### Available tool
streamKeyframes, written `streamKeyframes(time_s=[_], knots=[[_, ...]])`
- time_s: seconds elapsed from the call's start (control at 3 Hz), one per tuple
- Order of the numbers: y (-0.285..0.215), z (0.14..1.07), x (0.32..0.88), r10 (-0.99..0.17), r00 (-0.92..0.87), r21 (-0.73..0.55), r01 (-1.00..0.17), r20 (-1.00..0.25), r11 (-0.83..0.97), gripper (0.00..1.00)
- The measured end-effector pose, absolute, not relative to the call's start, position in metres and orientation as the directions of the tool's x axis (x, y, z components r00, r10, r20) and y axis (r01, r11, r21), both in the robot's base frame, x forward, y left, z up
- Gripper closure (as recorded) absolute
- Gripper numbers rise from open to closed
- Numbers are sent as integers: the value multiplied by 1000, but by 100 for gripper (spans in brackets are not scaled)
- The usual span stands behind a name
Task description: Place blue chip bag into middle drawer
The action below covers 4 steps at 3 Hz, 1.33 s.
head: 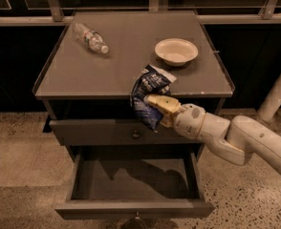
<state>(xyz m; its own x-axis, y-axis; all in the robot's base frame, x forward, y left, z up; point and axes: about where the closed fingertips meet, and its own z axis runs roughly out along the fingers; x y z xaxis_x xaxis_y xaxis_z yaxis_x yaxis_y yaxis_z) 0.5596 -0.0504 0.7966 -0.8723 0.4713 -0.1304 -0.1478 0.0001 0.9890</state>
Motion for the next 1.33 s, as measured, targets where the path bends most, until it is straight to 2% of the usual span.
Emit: streamKeyframes(time_s=[0.33,0.67,1.33], knots=[[-50,797,560,471,-872,989,-148,-131,0,100],[-34,757,550,483,-875,995,-51,-5,-83,100],[-10,661,505,562,-772,952,197,298,-235,100]])
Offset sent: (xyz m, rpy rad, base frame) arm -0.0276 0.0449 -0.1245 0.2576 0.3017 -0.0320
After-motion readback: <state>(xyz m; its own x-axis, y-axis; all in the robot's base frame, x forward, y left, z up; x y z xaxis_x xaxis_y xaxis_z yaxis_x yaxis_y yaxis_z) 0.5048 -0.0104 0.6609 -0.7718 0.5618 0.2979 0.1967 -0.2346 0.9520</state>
